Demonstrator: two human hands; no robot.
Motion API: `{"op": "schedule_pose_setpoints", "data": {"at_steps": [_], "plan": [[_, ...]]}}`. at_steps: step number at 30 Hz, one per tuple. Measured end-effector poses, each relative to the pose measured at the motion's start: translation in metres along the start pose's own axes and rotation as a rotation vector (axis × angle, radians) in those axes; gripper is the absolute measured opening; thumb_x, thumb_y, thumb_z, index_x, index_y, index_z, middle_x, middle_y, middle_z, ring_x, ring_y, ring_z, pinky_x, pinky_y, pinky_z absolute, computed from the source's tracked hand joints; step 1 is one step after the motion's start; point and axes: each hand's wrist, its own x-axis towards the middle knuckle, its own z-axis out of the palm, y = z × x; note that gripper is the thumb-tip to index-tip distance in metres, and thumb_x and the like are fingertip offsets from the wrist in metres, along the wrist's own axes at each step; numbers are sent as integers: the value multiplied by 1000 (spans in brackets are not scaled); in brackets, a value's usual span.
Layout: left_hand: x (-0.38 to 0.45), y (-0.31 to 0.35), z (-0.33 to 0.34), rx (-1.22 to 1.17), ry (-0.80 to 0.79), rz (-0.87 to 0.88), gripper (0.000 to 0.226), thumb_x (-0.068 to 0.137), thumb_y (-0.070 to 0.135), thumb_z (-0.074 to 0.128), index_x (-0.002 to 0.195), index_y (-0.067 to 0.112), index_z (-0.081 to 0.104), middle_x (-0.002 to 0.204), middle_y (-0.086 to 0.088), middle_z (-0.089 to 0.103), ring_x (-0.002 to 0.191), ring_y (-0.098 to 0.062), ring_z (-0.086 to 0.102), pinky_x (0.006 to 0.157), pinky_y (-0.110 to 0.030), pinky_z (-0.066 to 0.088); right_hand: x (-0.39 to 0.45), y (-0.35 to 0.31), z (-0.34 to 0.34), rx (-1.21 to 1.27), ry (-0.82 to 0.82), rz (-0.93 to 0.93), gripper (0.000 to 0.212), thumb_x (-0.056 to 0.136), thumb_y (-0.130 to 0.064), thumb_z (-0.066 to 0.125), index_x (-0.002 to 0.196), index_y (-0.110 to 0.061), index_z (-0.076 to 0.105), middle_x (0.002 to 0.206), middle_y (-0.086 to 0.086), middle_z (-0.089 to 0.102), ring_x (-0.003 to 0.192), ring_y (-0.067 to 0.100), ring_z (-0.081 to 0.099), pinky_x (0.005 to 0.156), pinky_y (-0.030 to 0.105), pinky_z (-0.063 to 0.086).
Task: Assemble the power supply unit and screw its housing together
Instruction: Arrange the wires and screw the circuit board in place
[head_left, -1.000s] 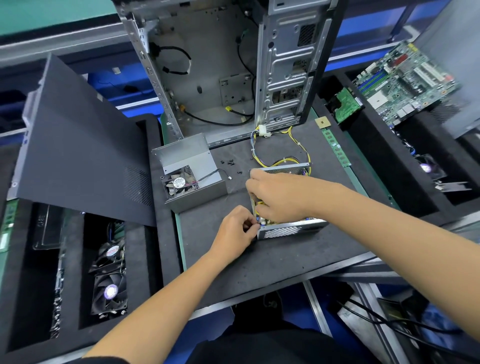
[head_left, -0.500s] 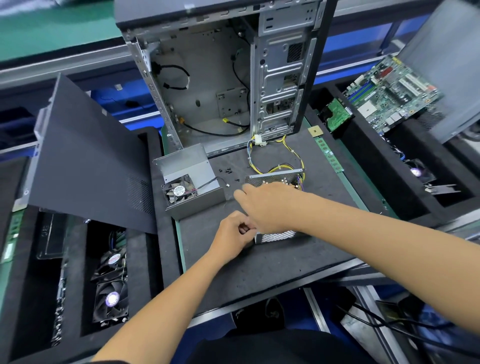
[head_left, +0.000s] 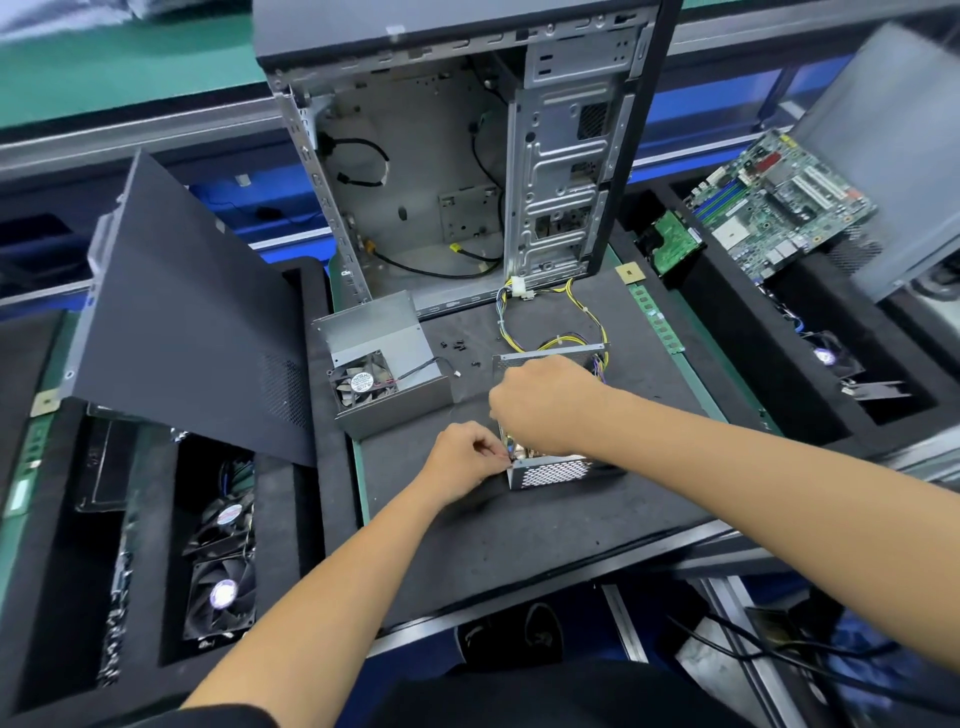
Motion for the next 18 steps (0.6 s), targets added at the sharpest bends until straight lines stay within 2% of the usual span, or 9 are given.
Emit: {"op": "schedule_pose_setpoints", "data": {"at_steps": [2, 4, 6, 9, 10, 12, 14, 16, 18], "plan": [[2, 2, -1, 0, -2, -24, 21, 74, 1, 75, 64, 15, 64, 80, -10, 67, 56, -6, 49, 43, -14, 39, -1, 1, 1, 17, -16, 14, 18, 98, -17, 44, 110, -9, 54, 111, 10, 59, 92, 29, 64, 59, 30, 40], [3, 3, -1, 0, -15, -36, 18, 74, 1, 75, 66, 14, 64, 73, -7, 65, 53, -6, 48, 44, -15, 40, -3, 2, -3, 83, -64, 11, 25, 96, -16, 42, 118, -4, 44, 119, 13, 46, 78, 27, 59, 49, 27, 29], [2, 2, -2, -6, -23, -48, 16, 74, 0, 74, 69, 11, 64, 67, -5, 63, 51, -5, 48, 45, -14, 40, -4, 3, -8, 117, -93, -50, 26, 91, -10, 43, 116, -3, 45, 118, 15, 42, 68, 23, 51, 47, 27, 19], [3, 3, -2, 3, -19, -49, 30, 72, -5, 73, 59, 17, 57, 51, 12, 56, 40, 5, 45, 45, -10, 35, -3, -1, -11, 178, -21, -64, 3, 88, -10, 50, 91, -11, 49, 103, 12, 55, 85, 27, 59, 58, 27, 30], [3, 3, -2, 5, -21, -52, 33, 71, -6, 72, 56, 18, 56, 46, 16, 54, 39, 6, 44, 45, -10, 33, -3, -2, -11, 175, 5, -54, 3, 88, -12, 51, 87, -12, 48, 99, 13, 58, 86, 28, 60, 60, 28, 32], [4, 4, -2, 3, -25, -61, 34, 69, -8, 73, 55, 18, 55, 43, 17, 54, 40, 5, 44, 46, -10, 33, 0, -4, -7, 124, 36, -26, 9, 93, -17, 50, 91, -11, 55, 98, 13, 61, 87, 29, 62, 60, 30, 35], [6, 4, -2, 3, -23, -79, 31, 68, -6, 75, 57, 16, 58, 53, 14, 59, 46, 3, 45, 48, -12, 36, 1, -3, -1, 40, 87, -1, 19, 100, -20, 42, 99, -11, 59, 101, 11, 64, 90, 29, 63, 60, 31, 38], [7, 6, -3, 4, -33, -103, 27, 68, -5, 77, 60, 15, 60, 61, 6, 61, 51, -3, 47, 50, -14, 38, 0, 1, 5, -2, 128, 28, 26, 103, -25, 36, 102, -12, 59, 102, 9, 64, 91, 28, 64, 61, 31, 39], [9, 8, -5, 21, -67, -115, 25, 68, -3, 78, 61, 14, 62, 65, 1, 62, 56, -8, 49, 56, -18, 41, -2, 5, 9, 17, 112, 40, 26, 102, -30, 39, 109, -10, 53, 107, 10, 59, 89, 28, 64, 60, 33, 41]]}}
